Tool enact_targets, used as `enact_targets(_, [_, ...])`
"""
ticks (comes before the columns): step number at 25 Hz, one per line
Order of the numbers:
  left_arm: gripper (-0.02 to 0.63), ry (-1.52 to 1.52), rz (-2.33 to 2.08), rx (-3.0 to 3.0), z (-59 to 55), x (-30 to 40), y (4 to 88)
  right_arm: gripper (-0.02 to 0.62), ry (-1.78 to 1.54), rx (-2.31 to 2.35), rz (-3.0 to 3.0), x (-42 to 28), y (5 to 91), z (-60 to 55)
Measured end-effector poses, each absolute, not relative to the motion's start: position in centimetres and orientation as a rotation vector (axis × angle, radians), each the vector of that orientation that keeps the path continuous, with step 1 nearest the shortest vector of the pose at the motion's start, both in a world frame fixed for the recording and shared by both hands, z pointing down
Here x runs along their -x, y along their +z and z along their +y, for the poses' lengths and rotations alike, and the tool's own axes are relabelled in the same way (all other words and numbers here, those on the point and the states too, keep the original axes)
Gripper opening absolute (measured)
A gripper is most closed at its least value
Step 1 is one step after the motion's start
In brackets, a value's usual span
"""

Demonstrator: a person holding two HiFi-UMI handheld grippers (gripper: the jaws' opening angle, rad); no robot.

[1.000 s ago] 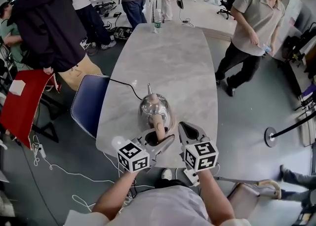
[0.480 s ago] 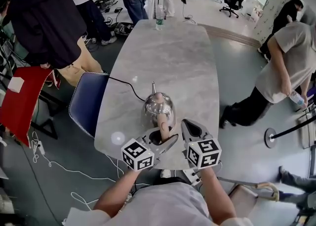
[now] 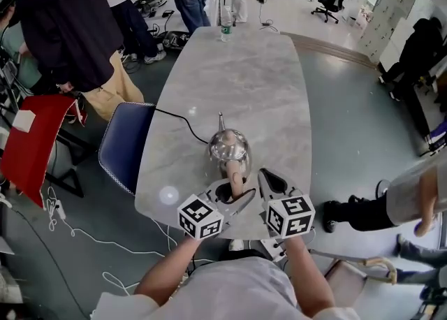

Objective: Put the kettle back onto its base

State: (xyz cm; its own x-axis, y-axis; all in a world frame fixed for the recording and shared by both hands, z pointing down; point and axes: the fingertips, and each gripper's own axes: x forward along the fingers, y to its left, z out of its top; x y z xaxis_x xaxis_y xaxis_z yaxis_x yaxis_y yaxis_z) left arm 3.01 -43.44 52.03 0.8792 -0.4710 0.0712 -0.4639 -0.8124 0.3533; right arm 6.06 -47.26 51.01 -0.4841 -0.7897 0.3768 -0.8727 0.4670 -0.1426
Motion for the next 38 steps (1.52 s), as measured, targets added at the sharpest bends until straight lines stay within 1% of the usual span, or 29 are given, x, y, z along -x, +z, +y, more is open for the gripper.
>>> enact_targets(9, [0.169,0.046,-0.699,-2.697,-43.1,-3.6,53.0,0.005,0.469,-1.42,-2.467,-6.1,50.8,-47.1])
enact_targets(14, [0.169,0.145,-0.729,-2.696,-42.4,-3.5,54.6,0.005,0.479,-1.41,-2.477,-5.4,51.2,-46.5])
enact_targets(21, [0.17,0.169,-0.76,-2.642,-42.2,-2.9,55.1,0.005,0.491,-1.428,-2.489,-5.2,50.8,-45.4])
enact_targets(24, [0.189,0.172,-0.782,-2.605,-41.7,-2.2,55.5,0.005,0.495,-1.433,-2.494,-5.0,50.7,-44.5])
enact_targets(38, [0.189,0.201,-0.894,-2.635,-38.4,3.2,53.2,0.005,0.465,-1.43,-2.514,-1.7,49.2,-39.7])
